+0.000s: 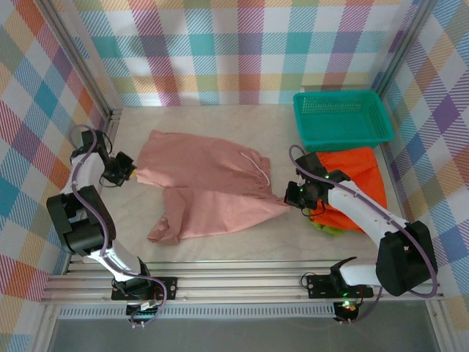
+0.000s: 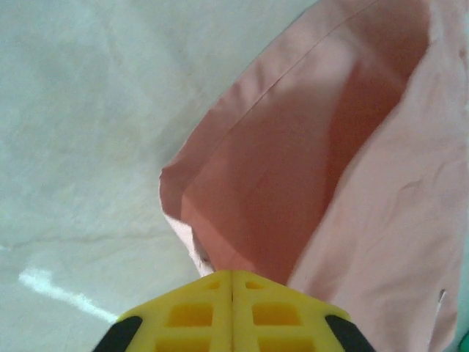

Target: Fold and stack the shorts

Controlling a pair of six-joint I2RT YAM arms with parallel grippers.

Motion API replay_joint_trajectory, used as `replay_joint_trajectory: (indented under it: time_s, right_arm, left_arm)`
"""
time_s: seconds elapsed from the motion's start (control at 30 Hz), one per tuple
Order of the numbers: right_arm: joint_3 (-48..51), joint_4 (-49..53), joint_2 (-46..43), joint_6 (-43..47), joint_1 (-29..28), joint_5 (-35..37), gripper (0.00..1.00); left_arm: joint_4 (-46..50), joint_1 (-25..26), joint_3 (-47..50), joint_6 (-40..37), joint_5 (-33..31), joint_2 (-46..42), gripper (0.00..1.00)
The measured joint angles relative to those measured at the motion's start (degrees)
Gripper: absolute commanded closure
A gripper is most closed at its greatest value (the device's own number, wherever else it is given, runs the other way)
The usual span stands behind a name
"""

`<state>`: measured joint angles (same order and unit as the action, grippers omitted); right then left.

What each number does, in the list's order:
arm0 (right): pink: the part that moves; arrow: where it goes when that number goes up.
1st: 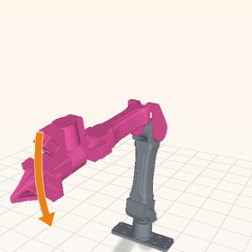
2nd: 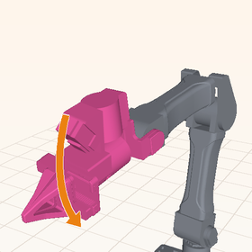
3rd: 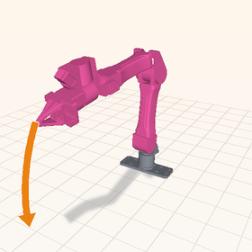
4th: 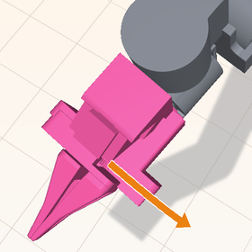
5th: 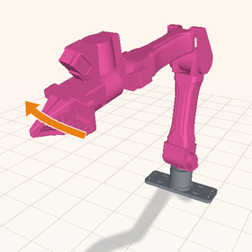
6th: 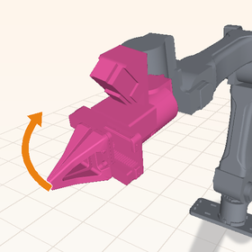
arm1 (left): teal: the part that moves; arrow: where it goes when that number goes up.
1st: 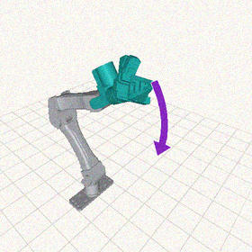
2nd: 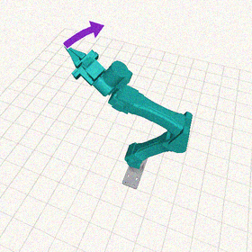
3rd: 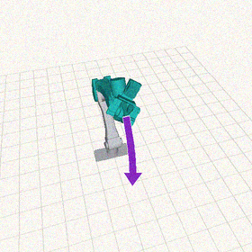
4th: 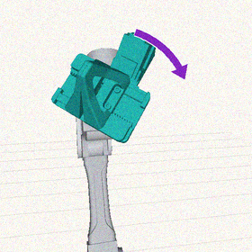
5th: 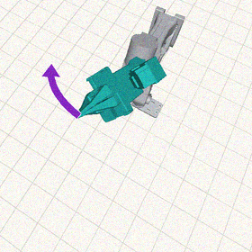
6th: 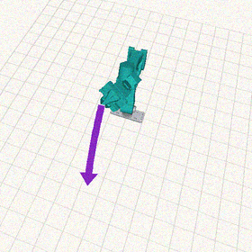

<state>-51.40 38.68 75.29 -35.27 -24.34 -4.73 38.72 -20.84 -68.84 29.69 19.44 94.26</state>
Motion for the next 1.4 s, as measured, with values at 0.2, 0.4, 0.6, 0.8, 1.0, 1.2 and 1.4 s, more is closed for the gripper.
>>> replay_joint_trajectory:
  time_s: [0.2, 0.4, 0.6, 0.8, 1.0, 1.2, 1.4]
  right_arm:
    - [0.22, -0.02, -0.46, 0.9, 0.0, -2.62, 0.5]
    - [0.26, -0.09, -7.93, 2.71, -0.02, -4.96, 0.28]
    - [-4.39, -0.48, -7.8, 4.61, -0.02, -6.47, 0.25]
    - [-4.15, -1.2, -5.6, 4.46, -0.02, -6.75, 0.25]
    - [-1.31, -1.73, -6.1, 3.85, -0.02, -6.8, 0.25]
    - [-0.76, -1.73, -6.12, 3.1, -0.02, -6.64, 0.25]
    - [-0.76, -1.33, -5.64, 1.07, -0.02, -5.31, 0.3]
  left_arm:
    - [0.48, -0.94, 6.69, 1.14, 1.51, -5.99, 0.4]
    - [0.81, 4.94, 6.73, 0.94, 0.39, -23.67, 0.29]
    - [-0.07, 14.99, 12.96, 1.84, -1.11, -26.27, 0.33]
    - [-0.09, 19.91, 20.0, 3.17, -5.07, -20.57, 0.35]
    - [-3.96, 20.33, 22.58, 3.93, -6.99, -19.76, 0.41]
    - [-9.05, 20.35, 22.97, 4.2, -6.88, -15.13, 0.55]
    - [-10.43, 20.72, 23.26, 4.07, -7.02, -12.9, 0.96]
